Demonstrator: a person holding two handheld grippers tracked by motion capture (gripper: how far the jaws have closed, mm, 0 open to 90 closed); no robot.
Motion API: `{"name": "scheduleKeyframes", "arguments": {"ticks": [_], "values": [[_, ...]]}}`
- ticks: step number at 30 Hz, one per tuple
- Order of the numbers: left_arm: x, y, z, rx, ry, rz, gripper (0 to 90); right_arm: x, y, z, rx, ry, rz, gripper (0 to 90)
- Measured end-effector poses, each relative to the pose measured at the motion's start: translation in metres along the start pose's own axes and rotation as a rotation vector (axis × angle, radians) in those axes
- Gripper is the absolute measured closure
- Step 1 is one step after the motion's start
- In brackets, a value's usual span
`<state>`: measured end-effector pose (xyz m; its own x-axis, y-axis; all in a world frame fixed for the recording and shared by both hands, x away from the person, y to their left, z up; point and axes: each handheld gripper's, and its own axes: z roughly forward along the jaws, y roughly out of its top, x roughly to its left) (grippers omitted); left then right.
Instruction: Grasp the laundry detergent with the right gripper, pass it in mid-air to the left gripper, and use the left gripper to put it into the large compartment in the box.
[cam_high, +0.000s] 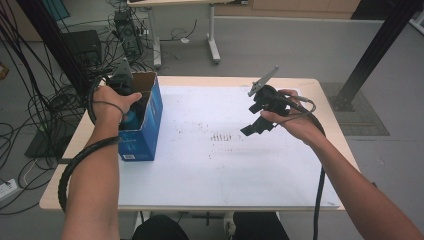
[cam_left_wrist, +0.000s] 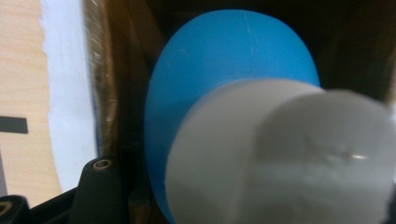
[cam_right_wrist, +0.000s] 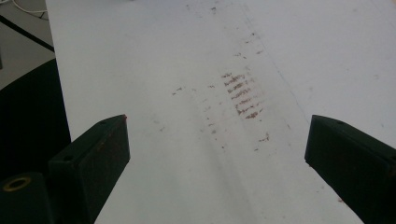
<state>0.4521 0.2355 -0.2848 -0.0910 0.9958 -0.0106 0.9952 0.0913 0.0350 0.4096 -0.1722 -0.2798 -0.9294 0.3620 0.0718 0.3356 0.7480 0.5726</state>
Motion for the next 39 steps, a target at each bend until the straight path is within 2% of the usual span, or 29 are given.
{"name": "scheduleKeyframes", "arguments": {"ticks": [1, 3, 16, 39], "values": [[0.0006, -0.0002, -0.0004, -0.015, 0.001, -0.003, 37.9, -0.0003, -0.0006, 0.0, 0.002, -0.001, 0.002, 6.5], [0.0018, -0.0002, -0.0001, -0.003, -0.005, -0.003, 37.9, -0.0015, -0.0018, 0.0003, 0.001, -0.001, 0.001, 6.5], [0.0055, -0.0029, 0.0004, 0.0, -0.02, -0.006, 37.9, -0.0007, -0.001, 0.0046, 0.007, 0.0, 0.001, 6.5], [0.0058, -0.0032, 0.0005, 0.002, -0.021, 0.001, 37.8, -0.0007, -0.0011, 0.0013, 0.007, -0.009, 0.002, 6.5]]}}
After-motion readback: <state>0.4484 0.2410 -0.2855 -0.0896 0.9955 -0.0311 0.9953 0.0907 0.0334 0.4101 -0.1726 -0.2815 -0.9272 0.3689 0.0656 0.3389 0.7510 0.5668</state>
